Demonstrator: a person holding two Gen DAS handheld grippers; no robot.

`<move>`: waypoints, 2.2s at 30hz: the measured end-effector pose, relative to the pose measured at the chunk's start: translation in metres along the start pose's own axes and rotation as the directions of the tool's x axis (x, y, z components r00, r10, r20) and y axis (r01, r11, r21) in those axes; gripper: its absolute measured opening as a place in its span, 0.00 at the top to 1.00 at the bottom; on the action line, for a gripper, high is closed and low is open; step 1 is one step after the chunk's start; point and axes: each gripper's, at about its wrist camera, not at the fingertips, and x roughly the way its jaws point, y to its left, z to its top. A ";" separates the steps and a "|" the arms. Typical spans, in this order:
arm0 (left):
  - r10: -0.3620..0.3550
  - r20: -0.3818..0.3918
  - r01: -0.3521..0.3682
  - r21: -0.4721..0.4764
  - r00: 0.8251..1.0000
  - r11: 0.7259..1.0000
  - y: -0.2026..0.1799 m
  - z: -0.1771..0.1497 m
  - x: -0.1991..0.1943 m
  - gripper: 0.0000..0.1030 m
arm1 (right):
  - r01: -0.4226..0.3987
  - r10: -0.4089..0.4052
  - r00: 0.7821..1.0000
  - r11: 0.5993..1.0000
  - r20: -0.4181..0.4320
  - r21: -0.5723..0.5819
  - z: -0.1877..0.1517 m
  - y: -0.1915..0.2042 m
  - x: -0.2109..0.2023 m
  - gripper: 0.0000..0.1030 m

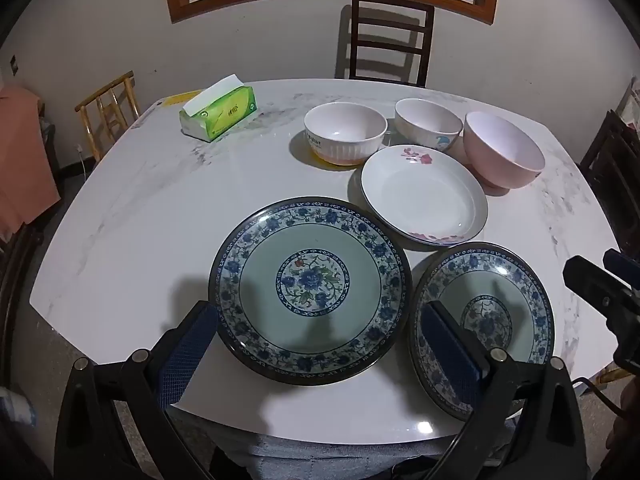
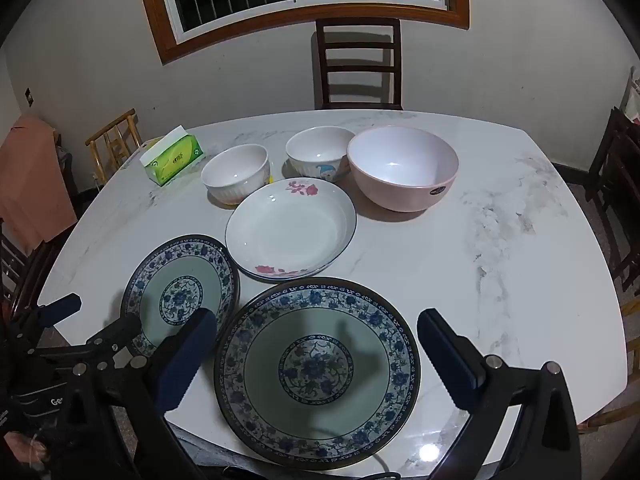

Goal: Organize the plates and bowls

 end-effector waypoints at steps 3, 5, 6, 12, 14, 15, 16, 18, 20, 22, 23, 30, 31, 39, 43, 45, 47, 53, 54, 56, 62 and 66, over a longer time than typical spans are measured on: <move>-0.001 0.006 0.001 -0.006 1.000 1.000 0.002 -0.001 -0.001 0.02 | 0.002 -0.002 1.000 1.000 0.000 -0.001 -0.001 0.000 0.000 0.00; 0.002 0.005 -0.002 -0.008 1.000 1.000 0.004 -0.001 -0.002 0.02 | -0.001 0.001 1.000 1.000 -0.001 0.001 -0.001 -0.001 0.000 0.00; 0.002 0.005 -0.002 -0.007 1.000 1.000 0.003 -0.003 0.002 0.02 | 0.002 -0.002 1.000 1.000 -0.002 -0.001 -0.001 -0.001 0.000 0.00; 0.017 0.004 -0.017 0.008 1.000 1.000 -0.001 -0.003 0.002 0.02 | -0.002 0.002 1.000 1.000 -0.011 -0.012 0.001 0.004 0.002 0.00; 0.024 0.006 -0.024 0.005 1.000 1.000 0.000 -0.002 0.003 0.02 | -0.001 0.001 1.000 1.000 -0.013 -0.022 -0.001 0.007 0.003 0.00; 0.027 0.006 -0.027 0.001 1.000 1.000 0.001 -0.002 0.004 0.02 | -0.001 0.001 1.000 1.000 -0.013 -0.026 -0.001 0.007 0.003 0.00; 0.028 0.008 -0.028 -0.001 1.000 1.000 0.001 -0.002 0.004 0.02 | -0.002 0.001 1.000 1.000 -0.013 -0.028 -0.001 0.007 0.003 0.00; 0.022 0.010 -0.022 -0.007 1.000 1.000 0.001 -0.001 0.004 0.02 | -0.003 0.002 1.000 0.999 -0.012 -0.032 -0.001 0.008 0.003 0.00; 0.035 0.012 -0.035 -0.013 0.999 0.999 0.001 -0.001 0.003 0.02 | -0.004 0.004 1.000 0.999 -0.013 -0.033 -0.002 0.009 0.003 0.00; 0.051 0.033 -0.051 -0.018 0.998 0.999 0.002 -0.001 -0.001 0.02 | -0.005 0.004 1.000 0.999 -0.015 -0.035 -0.002 0.010 0.003 0.00; 0.046 0.038 -0.046 -0.020 0.998 0.999 0.003 -0.001 -0.001 0.02 | -0.006 0.005 1.000 0.999 -0.017 -0.038 -0.003 0.010 0.004 0.00; 0.046 0.037 -0.046 0.002 0.998 0.999 0.001 -0.001 -0.001 0.03 | -0.013 0.012 1.000 0.999 -0.021 -0.038 -0.003 0.012 0.007 0.00; 0.048 0.037 -0.048 0.005 0.998 0.999 0.000 -0.001 -0.001 0.03 | -0.011 0.010 1.000 0.999 -0.019 -0.037 -0.003 0.012 0.007 0.00; 0.037 0.033 -0.038 0.027 0.999 0.999 -0.006 -0.002 0.000 0.05 | -0.012 0.011 1.000 0.999 -0.024 -0.037 -0.004 0.012 0.008 0.00; 0.039 0.021 -0.040 0.025 0.999 0.999 -0.006 -0.002 0.003 0.05 | -0.014 0.013 1.000 0.999 -0.028 -0.038 -0.005 0.012 0.009 0.00; 0.040 0.018 -0.040 0.024 0.999 0.999 -0.006 -0.002 0.004 0.05 | -0.014 0.013 0.999 0.999 -0.030 -0.038 -0.005 0.012 0.010 0.00; 0.041 0.016 -0.041 0.025 0.999 0.999 -0.007 -0.002 0.005 0.05 | -0.013 0.011 0.999 0.999 -0.034 -0.039 -0.004 0.012 0.010 0.00; 0.032 0.001 -0.032 0.035 0.999 0.999 -0.007 -0.003 0.009 0.07 | -0.014 0.012 0.999 0.999 -0.038 -0.042 -0.004 0.013 0.010 0.00; 0.032 -0.001 -0.032 0.036 0.999 0.999 -0.007 -0.003 0.010 0.09 | -0.014 0.012 0.999 0.999 -0.038 -0.043 -0.005 0.012 0.010 0.00; 0.031 -0.006 -0.031 0.033 1.000 0.999 -0.006 -0.003 0.011 0.09 | -0.011 0.009 0.999 0.999 -0.040 -0.040 -0.004 0.012 0.011 0.00; 0.032 -0.005 -0.032 0.027 0.999 0.999 -0.006 -0.004 0.012 0.09 | -0.012 0.011 0.999 0.999 -0.038 -0.031 -0.003 0.011 0.011 0.00; 0.026 -0.007 -0.026 0.026 1.000 0.999 -0.006 -0.004 0.012 0.09 | -0.012 0.011 0.999 0.999 -0.034 -0.032 -0.003 0.010 0.011 0.00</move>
